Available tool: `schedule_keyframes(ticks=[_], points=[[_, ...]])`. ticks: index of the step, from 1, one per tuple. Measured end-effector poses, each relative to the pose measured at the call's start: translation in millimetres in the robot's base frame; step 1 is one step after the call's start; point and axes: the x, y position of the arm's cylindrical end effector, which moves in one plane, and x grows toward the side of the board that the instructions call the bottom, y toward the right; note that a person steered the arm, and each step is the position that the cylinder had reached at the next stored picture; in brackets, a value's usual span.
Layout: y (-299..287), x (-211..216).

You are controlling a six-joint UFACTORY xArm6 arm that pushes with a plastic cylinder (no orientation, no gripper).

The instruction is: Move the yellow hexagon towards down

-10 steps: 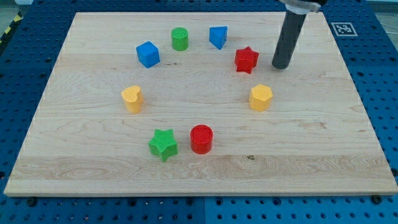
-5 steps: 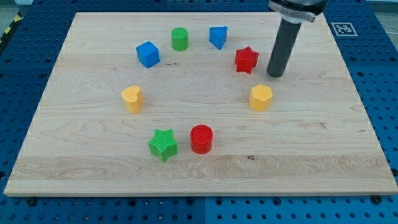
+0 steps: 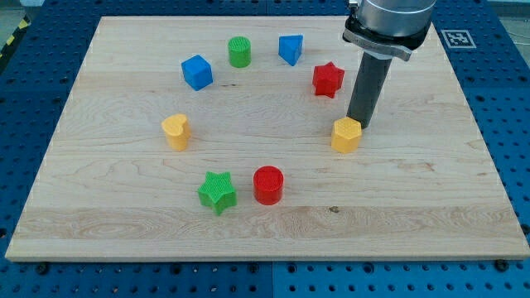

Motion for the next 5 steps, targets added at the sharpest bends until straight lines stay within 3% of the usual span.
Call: schedule_keyframes(ticks=[5], points=[[0, 16]])
